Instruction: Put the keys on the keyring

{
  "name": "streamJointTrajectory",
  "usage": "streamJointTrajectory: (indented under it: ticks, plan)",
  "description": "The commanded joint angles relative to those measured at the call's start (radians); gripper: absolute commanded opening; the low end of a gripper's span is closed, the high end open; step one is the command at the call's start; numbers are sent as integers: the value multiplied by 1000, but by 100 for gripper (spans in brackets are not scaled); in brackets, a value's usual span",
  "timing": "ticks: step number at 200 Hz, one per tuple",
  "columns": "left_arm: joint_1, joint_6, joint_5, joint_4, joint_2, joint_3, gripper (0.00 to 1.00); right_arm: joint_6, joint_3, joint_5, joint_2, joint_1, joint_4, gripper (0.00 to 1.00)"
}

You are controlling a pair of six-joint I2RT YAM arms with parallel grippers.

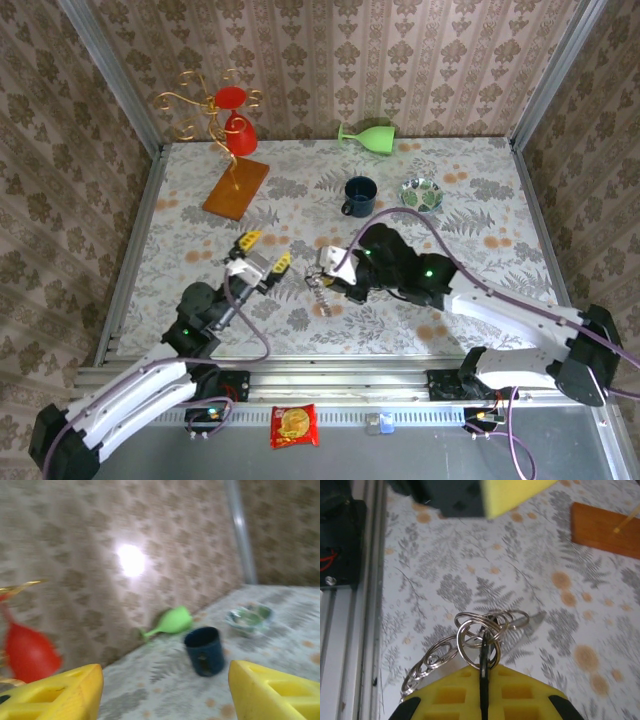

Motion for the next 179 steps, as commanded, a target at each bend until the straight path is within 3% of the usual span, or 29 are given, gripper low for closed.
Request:
streamJointTrajectory:
  ticks: [1, 26, 52, 115, 179]
  plan:
    - [25, -77, -269, -94, -98, -9, 67, 75, 75, -57, 85, 60, 162, 0]
    - [56, -113, -386, -179, -166, -2, 68, 224, 108, -102, 233, 97, 338, 0]
    - [96, -147, -428, -284, -172, 28, 68, 274, 121, -55, 330, 95, 345, 0]
    - [194, -274, -398, -401, -102, 25, 70, 7, 122, 133, 352, -5, -86, 0]
    - [260, -313, -374, -419, 52, 42, 81, -223, 66, 346, 336, -89, -280, 0]
